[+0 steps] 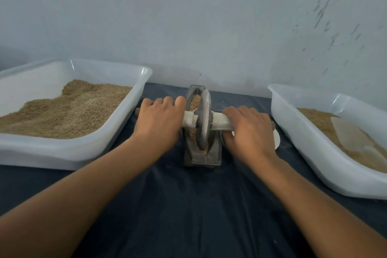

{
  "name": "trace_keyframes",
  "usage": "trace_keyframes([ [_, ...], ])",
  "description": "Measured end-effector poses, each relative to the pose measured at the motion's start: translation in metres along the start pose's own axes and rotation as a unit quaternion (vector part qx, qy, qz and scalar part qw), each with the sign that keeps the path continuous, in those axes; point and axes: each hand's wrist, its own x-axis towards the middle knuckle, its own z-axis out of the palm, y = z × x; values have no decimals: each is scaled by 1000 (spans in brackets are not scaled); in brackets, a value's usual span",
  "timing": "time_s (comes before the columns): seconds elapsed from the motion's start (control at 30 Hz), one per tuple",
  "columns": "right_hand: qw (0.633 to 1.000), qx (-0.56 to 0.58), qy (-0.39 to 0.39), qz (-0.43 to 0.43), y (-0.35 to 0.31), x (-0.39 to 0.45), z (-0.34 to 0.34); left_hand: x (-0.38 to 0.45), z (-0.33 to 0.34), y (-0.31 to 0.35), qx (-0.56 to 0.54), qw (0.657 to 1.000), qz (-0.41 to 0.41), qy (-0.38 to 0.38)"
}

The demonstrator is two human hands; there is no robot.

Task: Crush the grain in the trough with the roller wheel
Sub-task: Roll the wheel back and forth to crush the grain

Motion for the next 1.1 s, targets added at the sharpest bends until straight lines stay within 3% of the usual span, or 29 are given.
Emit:
trace_keyframes([
  [0.3, 999, -47, -16, -12, 8, 23, 22, 23, 25, -3, 7, 1000, -3, -7],
  [0.77, 999, -29, -31, -5, 29, 76, 67, 75, 53, -10, 9, 1000, -9, 24],
  [1.1, 996, -26, -89, -20, 38, 103, 72, 86, 66, -15, 11, 999, -19, 35],
])
